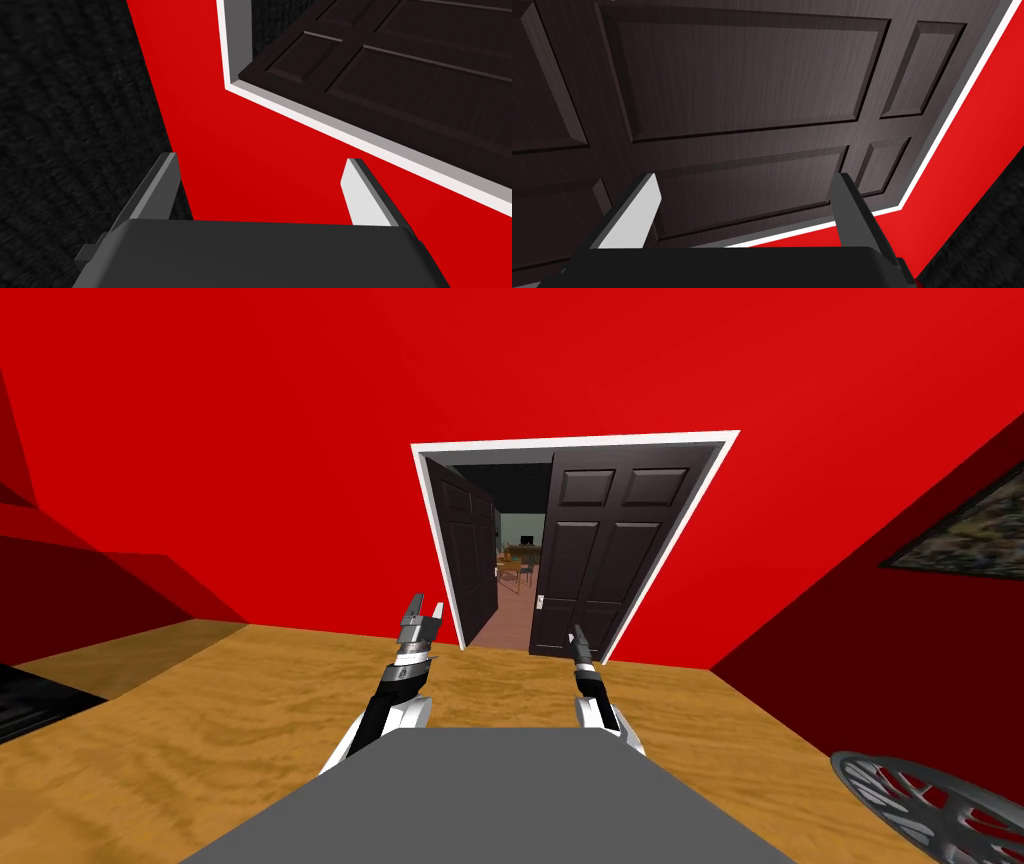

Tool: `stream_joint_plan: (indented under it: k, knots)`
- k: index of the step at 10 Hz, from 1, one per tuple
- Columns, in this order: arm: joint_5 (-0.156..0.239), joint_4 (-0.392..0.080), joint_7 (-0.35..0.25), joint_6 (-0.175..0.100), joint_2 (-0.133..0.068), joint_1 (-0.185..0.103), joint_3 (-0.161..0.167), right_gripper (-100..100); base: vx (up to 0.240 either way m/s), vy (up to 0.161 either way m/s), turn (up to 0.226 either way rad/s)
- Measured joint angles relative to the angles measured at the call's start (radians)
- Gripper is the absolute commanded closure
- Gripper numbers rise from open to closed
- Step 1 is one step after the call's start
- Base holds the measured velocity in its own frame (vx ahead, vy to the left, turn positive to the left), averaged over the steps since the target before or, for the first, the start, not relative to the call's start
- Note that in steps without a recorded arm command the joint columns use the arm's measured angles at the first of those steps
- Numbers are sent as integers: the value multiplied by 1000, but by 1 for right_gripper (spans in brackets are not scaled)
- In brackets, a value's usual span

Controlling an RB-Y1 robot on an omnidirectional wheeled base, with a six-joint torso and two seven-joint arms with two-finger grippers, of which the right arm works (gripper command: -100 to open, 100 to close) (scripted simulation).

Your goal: Push the door open

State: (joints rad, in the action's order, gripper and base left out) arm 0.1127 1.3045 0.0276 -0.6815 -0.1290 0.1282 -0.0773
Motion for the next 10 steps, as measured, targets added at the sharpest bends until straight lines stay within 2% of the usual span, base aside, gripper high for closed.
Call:
stream_joint_plan:
  k: [4,5,10]
  knots:
    - [6,-106,-5,-21,-4,-44,-15,-100,81,-6,60]
    - [9,-143,-11,-30,-11,-58,-20,-100,98,-5,101]
    - [16,-259,-18,-52,-15,-102,-37,-100,80,-1,58]
